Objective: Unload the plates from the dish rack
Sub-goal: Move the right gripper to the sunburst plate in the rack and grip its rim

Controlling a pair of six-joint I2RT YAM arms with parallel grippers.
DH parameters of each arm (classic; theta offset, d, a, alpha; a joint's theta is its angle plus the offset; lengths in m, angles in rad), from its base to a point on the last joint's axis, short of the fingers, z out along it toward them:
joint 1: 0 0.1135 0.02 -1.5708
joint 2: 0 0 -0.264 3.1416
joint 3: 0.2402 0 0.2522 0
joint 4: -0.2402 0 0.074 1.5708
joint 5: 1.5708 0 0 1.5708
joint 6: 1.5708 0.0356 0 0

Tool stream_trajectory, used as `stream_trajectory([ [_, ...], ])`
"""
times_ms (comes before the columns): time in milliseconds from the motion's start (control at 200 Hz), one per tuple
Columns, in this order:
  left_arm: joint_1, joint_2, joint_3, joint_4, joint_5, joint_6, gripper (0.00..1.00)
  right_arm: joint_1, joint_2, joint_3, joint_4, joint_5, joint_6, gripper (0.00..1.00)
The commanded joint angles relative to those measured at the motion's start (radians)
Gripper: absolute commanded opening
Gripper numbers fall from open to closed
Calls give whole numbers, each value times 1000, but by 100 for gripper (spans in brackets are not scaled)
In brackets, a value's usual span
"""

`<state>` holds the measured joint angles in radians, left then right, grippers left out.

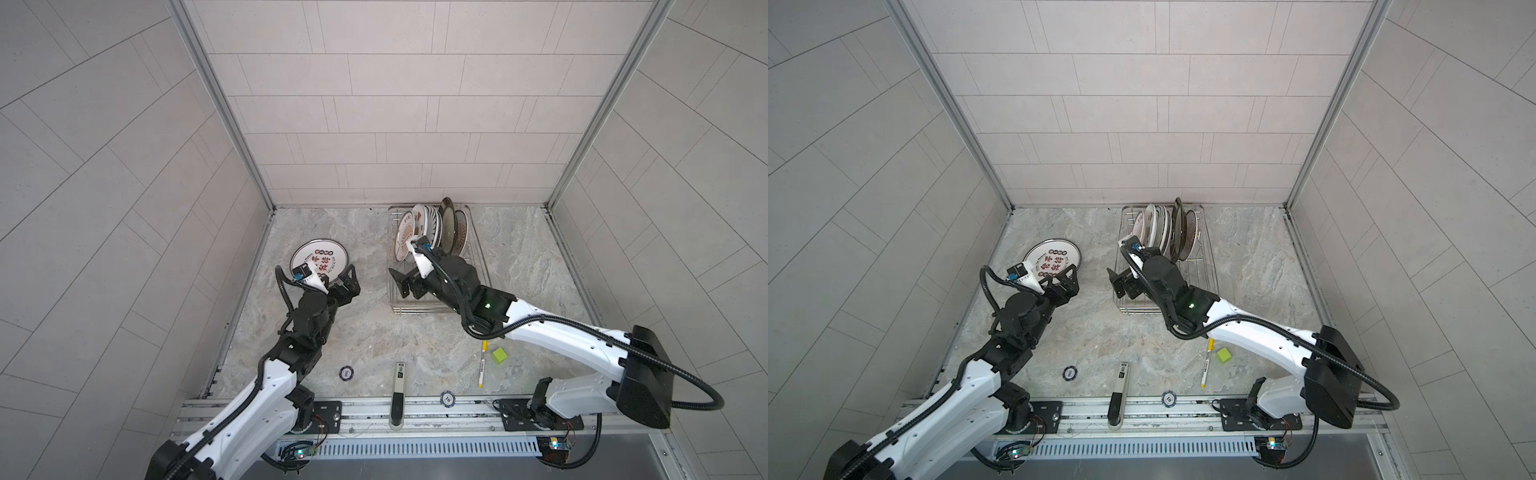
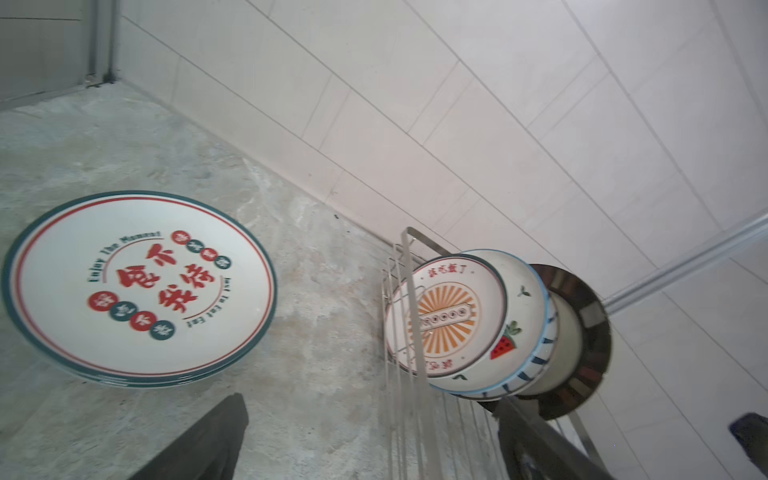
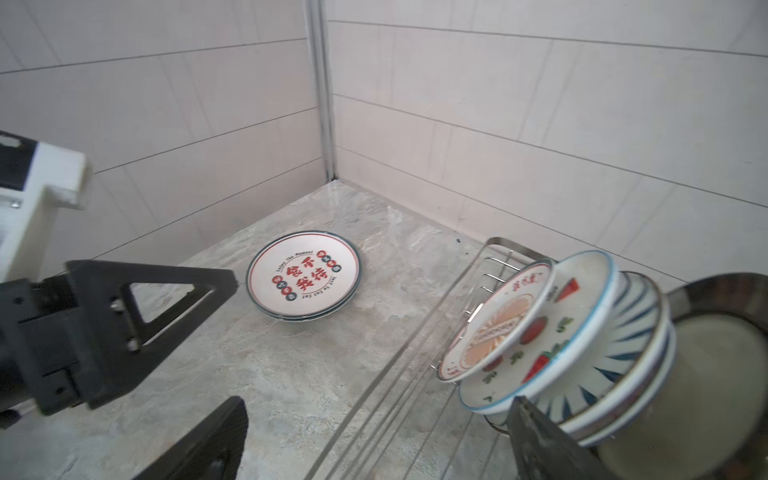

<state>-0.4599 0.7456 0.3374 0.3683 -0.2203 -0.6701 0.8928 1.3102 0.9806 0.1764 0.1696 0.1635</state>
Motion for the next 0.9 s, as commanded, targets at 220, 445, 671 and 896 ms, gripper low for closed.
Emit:
stream_trajectory([
  [220,-164,146,156,145,131,32,100,-131,-145,33,-131,114,177,100],
  [445,-194,224,111,247,83,-46,100,-165,-83,208,-359,114,192,100],
  [671,-192,286,5,497,194,-111,100,-164,109,399,-513,102,191,88],
  [896,-191,335,-30,563,154,-120,97,-160,358,672,-680,117,170,66],
])
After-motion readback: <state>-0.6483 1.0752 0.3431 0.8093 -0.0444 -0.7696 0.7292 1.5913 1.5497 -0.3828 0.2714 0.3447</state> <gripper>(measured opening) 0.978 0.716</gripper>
